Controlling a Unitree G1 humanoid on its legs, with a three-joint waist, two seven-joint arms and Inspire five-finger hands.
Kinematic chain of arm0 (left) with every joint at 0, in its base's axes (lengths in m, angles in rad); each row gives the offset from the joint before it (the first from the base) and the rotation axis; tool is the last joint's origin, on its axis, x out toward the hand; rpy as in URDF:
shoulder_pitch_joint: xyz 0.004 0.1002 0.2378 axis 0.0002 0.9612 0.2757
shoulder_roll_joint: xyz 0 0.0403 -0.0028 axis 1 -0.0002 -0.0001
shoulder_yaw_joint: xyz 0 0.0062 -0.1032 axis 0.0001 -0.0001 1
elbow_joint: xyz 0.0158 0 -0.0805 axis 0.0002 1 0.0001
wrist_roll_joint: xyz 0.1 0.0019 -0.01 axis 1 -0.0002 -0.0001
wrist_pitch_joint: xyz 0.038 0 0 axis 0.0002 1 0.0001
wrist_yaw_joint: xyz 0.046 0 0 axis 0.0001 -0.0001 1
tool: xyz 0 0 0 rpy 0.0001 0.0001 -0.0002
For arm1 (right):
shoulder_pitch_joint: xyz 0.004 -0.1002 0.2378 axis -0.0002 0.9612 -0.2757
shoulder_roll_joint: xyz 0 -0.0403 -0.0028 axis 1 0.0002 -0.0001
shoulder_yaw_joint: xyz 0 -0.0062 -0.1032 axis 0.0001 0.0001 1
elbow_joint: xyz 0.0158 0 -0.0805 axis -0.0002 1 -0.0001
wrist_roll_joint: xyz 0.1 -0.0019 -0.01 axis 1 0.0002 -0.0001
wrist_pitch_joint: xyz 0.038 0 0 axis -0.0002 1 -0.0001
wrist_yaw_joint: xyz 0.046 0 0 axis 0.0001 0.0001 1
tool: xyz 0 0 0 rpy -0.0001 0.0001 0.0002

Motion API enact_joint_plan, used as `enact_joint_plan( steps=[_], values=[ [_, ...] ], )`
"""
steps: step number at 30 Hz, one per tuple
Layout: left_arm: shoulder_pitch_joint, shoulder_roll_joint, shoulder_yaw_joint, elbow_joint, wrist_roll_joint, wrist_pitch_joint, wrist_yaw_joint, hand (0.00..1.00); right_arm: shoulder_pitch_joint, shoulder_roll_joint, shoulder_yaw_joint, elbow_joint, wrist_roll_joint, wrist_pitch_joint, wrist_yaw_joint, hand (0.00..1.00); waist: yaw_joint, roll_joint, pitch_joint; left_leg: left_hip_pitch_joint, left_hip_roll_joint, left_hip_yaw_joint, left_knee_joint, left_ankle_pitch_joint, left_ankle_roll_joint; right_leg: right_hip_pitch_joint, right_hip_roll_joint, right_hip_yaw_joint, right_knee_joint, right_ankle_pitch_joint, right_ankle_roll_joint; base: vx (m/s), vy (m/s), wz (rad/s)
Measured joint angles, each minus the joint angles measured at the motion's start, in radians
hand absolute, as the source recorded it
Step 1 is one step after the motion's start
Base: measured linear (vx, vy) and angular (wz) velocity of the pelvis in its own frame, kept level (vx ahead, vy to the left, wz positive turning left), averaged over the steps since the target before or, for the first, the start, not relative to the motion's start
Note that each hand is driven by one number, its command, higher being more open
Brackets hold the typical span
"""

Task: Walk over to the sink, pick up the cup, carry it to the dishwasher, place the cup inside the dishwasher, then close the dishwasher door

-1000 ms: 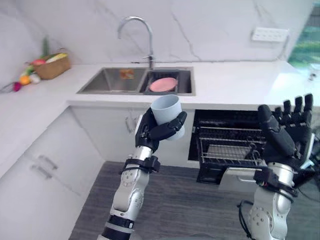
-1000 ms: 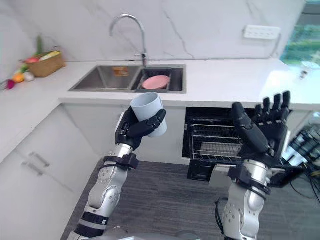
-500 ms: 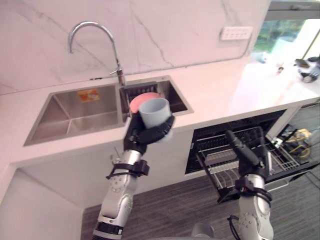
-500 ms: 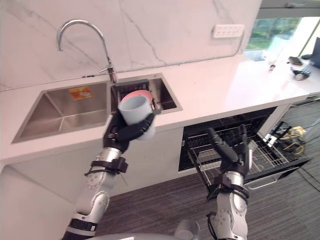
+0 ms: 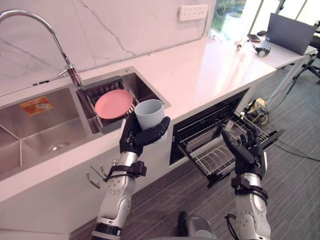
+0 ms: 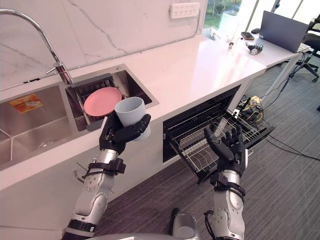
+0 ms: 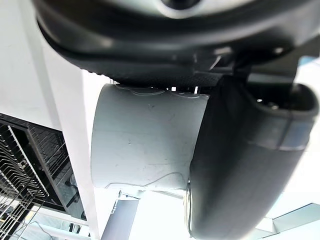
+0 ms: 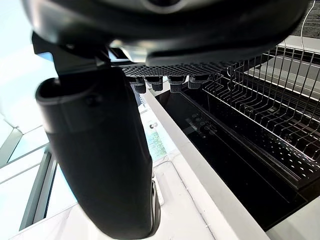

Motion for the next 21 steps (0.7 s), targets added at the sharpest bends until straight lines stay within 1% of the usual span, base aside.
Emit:
enact_joint_plan(
  steps=[1, 2, 3, 4, 5, 6, 7, 8, 9, 10, 11, 12, 13, 14, 15, 17, 18, 21],
  values=[
    [0.007, 0.0, -0.003, -0.001, 0.0, -0.003, 0.0, 0.0, 0.011, -0.01, 0.0, -0.008, 0.0, -0.002, 0.001, 1.0, 0.009, 0.014, -0.012, 0.004, 0.019, 0.002, 0.054, -0.009, -0.019, 0.019, 0.013, -0.005, 0.019, -0.044, 0.002, 0.23, -0.074, -0.11],
    [0.013, -0.003, -0.002, 0.0, 0.001, -0.016, 0.001, 0.0, 0.012, -0.017, -0.001, -0.013, 0.0, -0.005, 0.002, 1.0, 0.013, 0.017, -0.008, -0.056, 0.053, -0.015, 0.225, -0.023, -0.042, 0.037, 0.024, 0.006, 0.01, -0.062, -0.001, 0.25, -0.1, -0.11],
    [0.019, -0.006, 0.0, 0.0, 0.001, -0.016, 0.002, 0.0, 0.015, -0.02, -0.001, -0.021, 0.0, -0.005, 0.002, 1.0, 0.012, 0.025, -0.008, -0.104, 0.076, -0.038, 0.338, -0.014, -0.038, 0.053, 0.032, 0.007, -0.01, -0.061, -0.006, 0.25, -0.122, -0.37],
    [0.039, -0.004, 0.009, 0.0, 0.001, -0.017, 0.002, 0.0, 0.016, -0.022, 0.001, -0.041, 0.0, -0.006, 0.005, 1.0, 0.024, 0.029, -0.005, -0.184, 0.099, -0.085, 0.493, -0.009, -0.037, 0.081, 0.048, 0.039, -0.05, -0.055, -0.013, 0.21, -0.101, -0.86],
    [0.062, -0.005, 0.008, 0.0, 0.001, -0.018, 0.006, 0.0, 0.01, -0.022, 0.001, -0.055, 0.001, -0.006, 0.008, 1.0, 0.043, 0.032, -0.006, -0.201, 0.077, -0.129, 0.477, -0.018, -0.034, 0.11, 0.063, 0.094, -0.08, -0.051, -0.016, 0.23, -0.063, -1.1],
    [0.075, -0.006, 0.006, 0.0, 0.0, -0.019, 0.007, 0.0, 0.01, -0.023, 0.003, -0.063, 0.001, -0.006, 0.01, 1.0, 0.046, 0.029, -0.005, -0.208, 0.062, -0.158, 0.451, -0.024, -0.025, 0.128, 0.067, 0.117, -0.096, -0.05, -0.015, 0.33, 0.006, -1.29],
    [0.099, -0.008, -0.004, 0.0, 0.0, -0.028, 0.009, 0.0, 0.011, -0.024, 0.006, -0.078, 0.0, -0.012, 0.018, 1.0, 0.05, 0.025, -0.004, -0.224, 0.026, -0.225, 0.377, -0.028, -0.017, 0.157, 0.068, 0.163, -0.125, -0.047, -0.012, 0.3, 0.033, -1.11],
    [0.11, -0.008, -0.014, 0.0, 0.001, -0.039, 0.01, 0.0, 0.008, -0.027, 0.006, -0.084, 0.0, -0.023, 0.021, 1.0, 0.057, 0.026, -0.005, -0.243, 0.0, -0.273, 0.323, -0.028, -0.017, 0.167, 0.067, 0.203, -0.138, -0.046, -0.009, 0.34, 0.087, -1.4],
    [0.113, -0.007, -0.024, -0.001, 0.011, -0.046, 0.015, 0.0, 0.004, -0.033, 0.008, -0.084, 0.0, -0.027, 0.024, 1.0, 0.062, 0.027, -0.006, -0.285, -0.021, -0.324, 0.277, -0.023, -0.017, 0.177, 0.067, 0.251, -0.155, -0.042, -0.002, 0.26, 0.138, -1.25],
    [0.113, -0.008, -0.029, -0.003, 0.02, -0.048, 0.021, 0.0, 0.004, -0.038, 0.009, -0.083, 0.0, -0.027, 0.024, 1.0, 0.062, 0.029, -0.007, -0.306, -0.023, -0.34, 0.227, -0.003, -0.014, 0.183, 0.067, 0.276, -0.164, -0.03, 0.022, 0.25, 0.154, -1.15],
    [0.112, -0.011, -0.031, -0.005, 0.02, -0.05, 0.022, 0.0, 0.005, -0.046, 0.012, -0.082, 0.0, -0.027, 0.023, 1.0, 0.059, 0.039, -0.013, -0.315, -0.019, -0.341, 0.146, 0.063, -0.004, 0.189, 0.071, 0.295, -0.17, -0.028, 0.036, 0.33, 0.223, -1.02],
    [0.11, -0.02, -0.032, -0.005, 0.019, -0.052, 0.024, 0.0, 0.006, -0.062, 0.015, -0.083, 0.0, -0.028, 0.018, 1.0, 0.057, 0.059, -0.026, -0.319, -0.008, -0.337, 0.078, 0.242, 0.009, 0.192, 0.084, 0.312, -0.181, -0.029, 0.051, 0.28, 0.187, -0.88],
    [0.107, -0.021, -0.034, 0.0, 0.019, -0.054, 0.026, 0.0, 0.008, -0.057, 0.02, -0.078, 0.0, -0.029, 0.013, 1.0, 0.055, 0.05, -0.036, -0.308, -0.012, -0.318, 0.07, 0.235, 0.012, 0.194, 0.077, 0.323, -0.186, -0.03, 0.063, 0.31, 0.222, -0.65],
    [0.096, -0.011, -0.044, -0.001, 0.019, -0.055, 0.032, 0.0, 0.022, -0.05, 0.02, -0.087, 0.0, -0.033, 0.008, 1.0, 0.043, 0.034, -0.055, -0.288, -0.036, -0.307, 0.009, 0.251, 0.028, 0.192, 0.053, 0.309, -0.208, -0.024, 0.073, 0.23, 0.175, -0.2],
    [0.067, -0.005, -0.056, -0.002, 0.019, -0.055, 0.042, 0.0, 0.022, -0.045, 0.019, -0.097, 0.0, -0.035, 0.006, 1.0, 0.031, 0.024, -0.061, -0.255, -0.064, -0.302, -0.068, 0.284, 0.045, 0.192, 0.024, 0.304, -0.222, -0.018, 0.082, 0.21, 0.171, -0.01],
    [0.048, -0.006, -0.061, -0.003, 0.019, -0.055, 0.05, 0.0, 0.02, -0.045, 0.019, -0.106, 0.0, -0.035, 0.007, 1.0, 0.031, 0.024, -0.062, -0.239, -0.077, -0.301, -0.102, 0.296, 0.054, 0.195, 0.011, 0.3, -0.23, -0.015, 0.089, 0.13, 0.127, 0.05],
    [0.036, -0.005, -0.06, -0.006, 0.019, -0.055, 0.057, 0.0, 0.016, -0.038, 0.025, -0.107, 0.001, -0.029, 0.016, 1.0, 0.033, 0.022, -0.063, -0.221, -0.086, -0.3, -0.121, 0.297, 0.056, 0.21, 0.004, 0.292, -0.246, -0.008, 0.101, 0.11, 0.11, 0.01],
    [0.035, -0.005, -0.05, -0.02, 0.018, -0.055, 0.079, 0.0, 0.009, -0.005, 0.034, -0.108, 0.003, -0.019, 0.039, 1.0, 0.04, 0.015, -0.07, -0.195, -0.091, -0.303, -0.148, 0.297, 0.057, 0.227, -0.002, 0.275, -0.252, -0.004, 0.108, 0.08, 0.06, 0.03]
  ],
)
